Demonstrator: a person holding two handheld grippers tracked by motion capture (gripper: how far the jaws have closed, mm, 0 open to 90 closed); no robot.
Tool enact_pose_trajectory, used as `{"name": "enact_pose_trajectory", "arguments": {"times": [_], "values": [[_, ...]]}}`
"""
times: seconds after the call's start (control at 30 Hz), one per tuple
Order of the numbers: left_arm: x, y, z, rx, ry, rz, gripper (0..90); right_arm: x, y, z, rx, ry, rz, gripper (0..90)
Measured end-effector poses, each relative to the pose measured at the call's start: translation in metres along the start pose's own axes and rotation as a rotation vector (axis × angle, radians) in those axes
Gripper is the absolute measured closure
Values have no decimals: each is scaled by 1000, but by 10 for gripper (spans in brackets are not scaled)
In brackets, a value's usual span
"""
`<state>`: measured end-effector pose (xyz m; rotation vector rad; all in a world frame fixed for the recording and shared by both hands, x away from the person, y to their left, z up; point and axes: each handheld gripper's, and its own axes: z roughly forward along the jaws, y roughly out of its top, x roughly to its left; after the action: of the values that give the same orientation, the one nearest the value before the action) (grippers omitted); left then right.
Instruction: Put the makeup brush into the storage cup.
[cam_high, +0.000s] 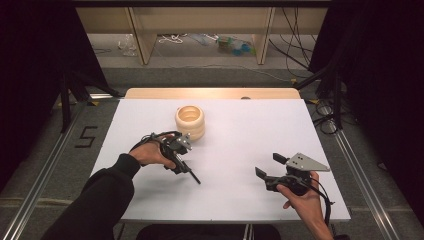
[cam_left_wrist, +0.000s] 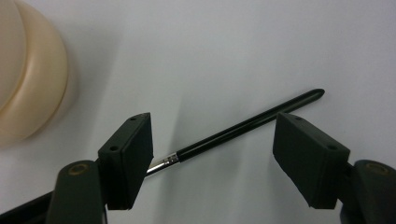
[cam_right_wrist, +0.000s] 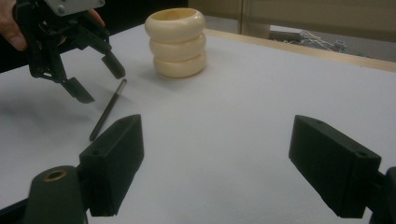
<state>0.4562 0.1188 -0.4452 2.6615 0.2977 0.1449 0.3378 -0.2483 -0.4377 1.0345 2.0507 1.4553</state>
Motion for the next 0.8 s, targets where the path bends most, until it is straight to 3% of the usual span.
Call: {"name": "enact_pose_trajectory", "arguments": {"times": [0.03, 0.13, 0.2, 0.3, 0.37, 0.43, 0.53, 0.57, 0.67, 0.7, 0.8], "values": [[-1, 1, 0, -18, -6, -22, 289, 0, 0, 0, 0, 1, -1, 190], [1, 3, -2, 20, 17, 17, 289, 0, 0, -1, 14, -11, -9, 190], [0, 6, -3, 3, 11, 14, 288, 0, 0, -1, 14, -10, -9, 190], [-1, 8, -3, 24, 6, 42, 294, 0, 0, -1, 9, -3, -3, 190], [-1, 7, -1, 32, -1, 25, 294, 0, 0, 0, 2, 2, -3, 190], [2, 7, 0, 44, 1, 48, 293, 0, 0, -1, 13, -7, -12, 190], [1, 5, 3, 58, -8, 32, 295, 0, 0, 0, 5, 7, -5, 190], [2, 6, 4, 65, -2, 56, 298, 0, 0, 0, 7, 7, -3, 190], [1, 5, 6, 75, -3, 46, 302, 0, 0, 0, 9, 7, -3, 190], [2, 5, 7, 78, -6, 52, 306, 0, 1, -2, 36, -9, -13, 190], [3, 5, 9, 84, -5, 66, 309, 0, 0, -2, 31, -4, -14, 191]]}}
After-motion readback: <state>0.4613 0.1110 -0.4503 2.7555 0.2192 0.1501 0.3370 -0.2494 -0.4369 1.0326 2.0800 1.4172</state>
